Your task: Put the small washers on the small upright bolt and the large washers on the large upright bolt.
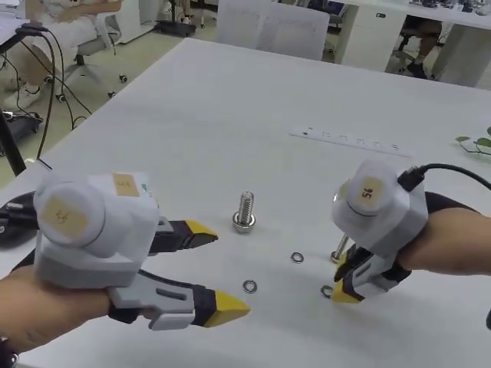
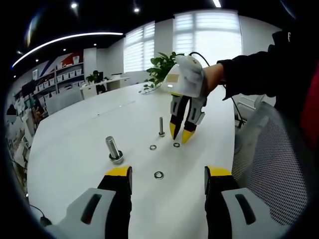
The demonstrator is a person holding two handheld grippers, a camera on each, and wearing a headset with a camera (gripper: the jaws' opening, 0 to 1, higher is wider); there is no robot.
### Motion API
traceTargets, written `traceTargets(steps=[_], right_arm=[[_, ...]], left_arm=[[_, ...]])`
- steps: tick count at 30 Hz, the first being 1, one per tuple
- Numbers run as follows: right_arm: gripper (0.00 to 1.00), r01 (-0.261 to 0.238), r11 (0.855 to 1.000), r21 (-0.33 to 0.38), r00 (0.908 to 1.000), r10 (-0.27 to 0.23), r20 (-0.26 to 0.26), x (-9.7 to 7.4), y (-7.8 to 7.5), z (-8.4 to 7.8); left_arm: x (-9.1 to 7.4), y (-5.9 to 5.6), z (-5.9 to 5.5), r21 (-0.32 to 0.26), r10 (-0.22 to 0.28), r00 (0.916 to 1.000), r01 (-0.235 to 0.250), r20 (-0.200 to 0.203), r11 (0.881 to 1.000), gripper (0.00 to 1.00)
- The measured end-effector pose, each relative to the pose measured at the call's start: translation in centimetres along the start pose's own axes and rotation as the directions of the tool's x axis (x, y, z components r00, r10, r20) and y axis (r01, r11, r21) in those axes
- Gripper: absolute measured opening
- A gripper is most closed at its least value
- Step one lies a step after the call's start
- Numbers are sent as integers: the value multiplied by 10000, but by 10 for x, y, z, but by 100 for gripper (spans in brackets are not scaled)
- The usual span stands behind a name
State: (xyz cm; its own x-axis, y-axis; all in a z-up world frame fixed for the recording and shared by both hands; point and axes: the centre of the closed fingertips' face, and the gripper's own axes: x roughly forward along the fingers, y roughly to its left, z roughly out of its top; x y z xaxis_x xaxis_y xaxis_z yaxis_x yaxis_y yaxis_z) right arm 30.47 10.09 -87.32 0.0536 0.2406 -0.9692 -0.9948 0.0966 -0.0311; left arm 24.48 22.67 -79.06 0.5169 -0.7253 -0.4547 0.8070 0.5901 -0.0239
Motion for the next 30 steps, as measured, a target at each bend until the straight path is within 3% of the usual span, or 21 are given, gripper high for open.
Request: traceTargets(steps=[30], right_arm=[[15,-30,10000,63,10000,30,40,6,6,4]], left_arm=[[-3,0,-1,-24,77,10000,-77,41,10000,57]])
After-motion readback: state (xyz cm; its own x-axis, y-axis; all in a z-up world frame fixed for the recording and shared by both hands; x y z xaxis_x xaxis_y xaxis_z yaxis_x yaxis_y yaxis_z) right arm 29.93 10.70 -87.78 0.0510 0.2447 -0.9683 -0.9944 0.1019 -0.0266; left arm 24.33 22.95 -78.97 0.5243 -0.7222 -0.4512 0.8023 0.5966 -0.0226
